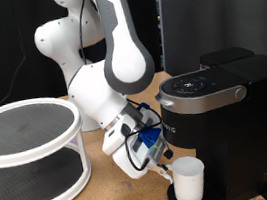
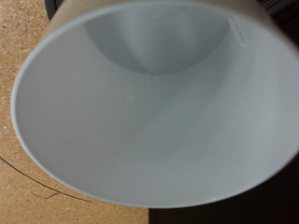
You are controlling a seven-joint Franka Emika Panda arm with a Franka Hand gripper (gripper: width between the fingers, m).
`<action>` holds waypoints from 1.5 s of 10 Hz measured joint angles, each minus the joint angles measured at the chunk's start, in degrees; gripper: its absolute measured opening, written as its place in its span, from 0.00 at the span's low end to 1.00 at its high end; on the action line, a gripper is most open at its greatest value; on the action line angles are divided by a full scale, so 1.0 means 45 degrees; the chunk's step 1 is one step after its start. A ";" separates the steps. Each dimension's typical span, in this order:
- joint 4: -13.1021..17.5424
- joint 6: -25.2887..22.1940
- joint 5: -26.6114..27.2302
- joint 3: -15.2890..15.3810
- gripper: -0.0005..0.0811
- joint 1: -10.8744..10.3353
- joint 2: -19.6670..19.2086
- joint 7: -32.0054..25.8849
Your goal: Make a cup of coffee with the keurig machine
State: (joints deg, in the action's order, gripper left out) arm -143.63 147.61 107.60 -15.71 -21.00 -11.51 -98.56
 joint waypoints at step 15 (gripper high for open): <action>-0.2724 -0.3549 -0.7562 -0.1706 1.00 0.1573 0.5038 0.4779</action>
State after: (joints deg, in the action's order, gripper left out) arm -155.89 131.64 73.57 -23.39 -13.92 11.16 -77.05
